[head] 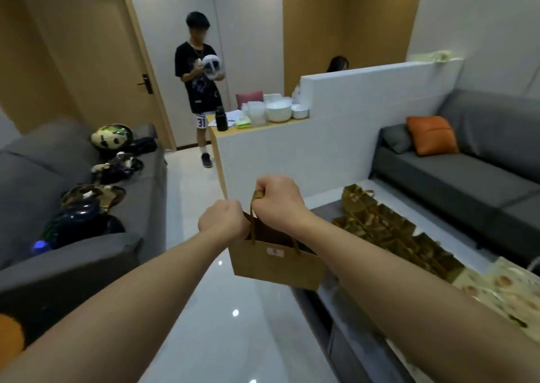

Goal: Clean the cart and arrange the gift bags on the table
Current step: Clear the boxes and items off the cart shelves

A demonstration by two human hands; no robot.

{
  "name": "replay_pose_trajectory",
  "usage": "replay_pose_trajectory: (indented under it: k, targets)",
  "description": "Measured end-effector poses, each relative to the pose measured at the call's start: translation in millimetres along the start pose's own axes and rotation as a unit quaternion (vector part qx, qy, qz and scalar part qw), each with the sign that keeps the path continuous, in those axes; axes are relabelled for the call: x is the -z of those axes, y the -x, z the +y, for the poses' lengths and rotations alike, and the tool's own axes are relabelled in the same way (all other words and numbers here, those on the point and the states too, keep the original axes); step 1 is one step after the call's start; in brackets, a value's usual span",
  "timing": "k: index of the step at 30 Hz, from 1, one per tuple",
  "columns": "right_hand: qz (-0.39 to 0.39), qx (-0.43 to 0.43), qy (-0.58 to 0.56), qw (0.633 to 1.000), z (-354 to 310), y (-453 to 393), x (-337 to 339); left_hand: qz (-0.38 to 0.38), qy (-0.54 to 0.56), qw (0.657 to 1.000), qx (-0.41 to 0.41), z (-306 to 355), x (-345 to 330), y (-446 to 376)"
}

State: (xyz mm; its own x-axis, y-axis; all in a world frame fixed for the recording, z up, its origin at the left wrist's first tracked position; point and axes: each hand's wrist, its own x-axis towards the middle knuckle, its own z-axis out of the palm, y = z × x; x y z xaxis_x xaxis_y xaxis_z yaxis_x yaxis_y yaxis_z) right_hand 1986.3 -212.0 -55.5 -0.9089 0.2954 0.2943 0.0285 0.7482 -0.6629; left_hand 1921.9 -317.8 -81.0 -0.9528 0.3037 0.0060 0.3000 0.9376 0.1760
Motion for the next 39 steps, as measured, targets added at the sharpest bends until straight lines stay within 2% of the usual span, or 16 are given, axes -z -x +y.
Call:
replay_pose_trajectory:
  k: [4,9,18,24,30,39]
  targets:
    - [0.032,-0.079,0.024,0.996,69.1,-17.2,24.9,-0.027,0.002,0.997,-0.073,63.2,-31.1,-41.1]
    - [0.078,-0.162,0.036,0.983,128.8,-46.7,34.7,-0.057,0.016,0.988,-0.145,107.3,-66.6,-96.6]
    - [0.120,-0.259,0.066,0.956,191.4,-169.3,-2.0,-0.115,0.023,0.963,-0.241,122.9,-102.1,-246.1]
    - [0.107,-0.292,0.065,0.948,200.9,-258.4,-25.0,-0.148,0.006,0.950,-0.277,117.7,-92.3,-358.2]
    - [0.130,-0.314,0.067,0.938,222.9,-332.1,-44.5,-0.180,0.048,0.939,-0.291,125.8,-97.9,-444.9]
    - [0.122,-0.359,0.053,0.924,316.6,-416.7,-71.1,-0.210,0.044,0.928,-0.305,163.1,-140.9,-543.5]
